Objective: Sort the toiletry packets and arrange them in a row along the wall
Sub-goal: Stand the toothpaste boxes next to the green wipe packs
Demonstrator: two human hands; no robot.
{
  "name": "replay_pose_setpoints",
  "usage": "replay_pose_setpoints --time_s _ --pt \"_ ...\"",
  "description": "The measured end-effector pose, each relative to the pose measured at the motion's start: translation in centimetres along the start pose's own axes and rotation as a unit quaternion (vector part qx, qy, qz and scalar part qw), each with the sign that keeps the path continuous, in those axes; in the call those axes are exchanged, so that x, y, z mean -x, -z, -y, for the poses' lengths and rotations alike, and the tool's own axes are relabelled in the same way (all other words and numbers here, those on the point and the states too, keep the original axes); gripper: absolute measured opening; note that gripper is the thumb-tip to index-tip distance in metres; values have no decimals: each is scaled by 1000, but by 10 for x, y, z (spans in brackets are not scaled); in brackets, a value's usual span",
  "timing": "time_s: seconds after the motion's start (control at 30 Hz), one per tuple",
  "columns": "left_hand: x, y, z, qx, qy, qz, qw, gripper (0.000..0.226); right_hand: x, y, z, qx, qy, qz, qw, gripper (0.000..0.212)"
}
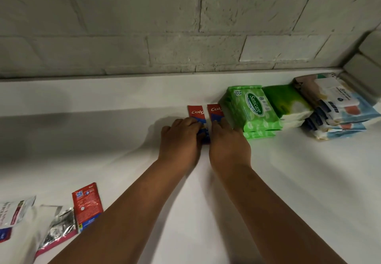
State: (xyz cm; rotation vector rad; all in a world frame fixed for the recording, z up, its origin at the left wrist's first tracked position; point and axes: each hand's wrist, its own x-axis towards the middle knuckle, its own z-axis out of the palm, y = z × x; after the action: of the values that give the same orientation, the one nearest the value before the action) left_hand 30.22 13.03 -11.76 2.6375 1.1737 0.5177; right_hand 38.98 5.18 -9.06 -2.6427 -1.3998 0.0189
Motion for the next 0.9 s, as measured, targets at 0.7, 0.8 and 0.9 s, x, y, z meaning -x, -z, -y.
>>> replay_pose_setpoints --time_s 0.7,0.8,0.9 --pt "-5 1 -7 15 8 23 1000 40 15 9 -6 -22 -22 22 999 47" --pt "-11 9 -8 51 44 -23 997 36 19 9 -2 -61 -14 -48 997 33" --pt "-35 14 -1 115 119 -38 985 35 21 9 5 -86 -23 -49 995 26"
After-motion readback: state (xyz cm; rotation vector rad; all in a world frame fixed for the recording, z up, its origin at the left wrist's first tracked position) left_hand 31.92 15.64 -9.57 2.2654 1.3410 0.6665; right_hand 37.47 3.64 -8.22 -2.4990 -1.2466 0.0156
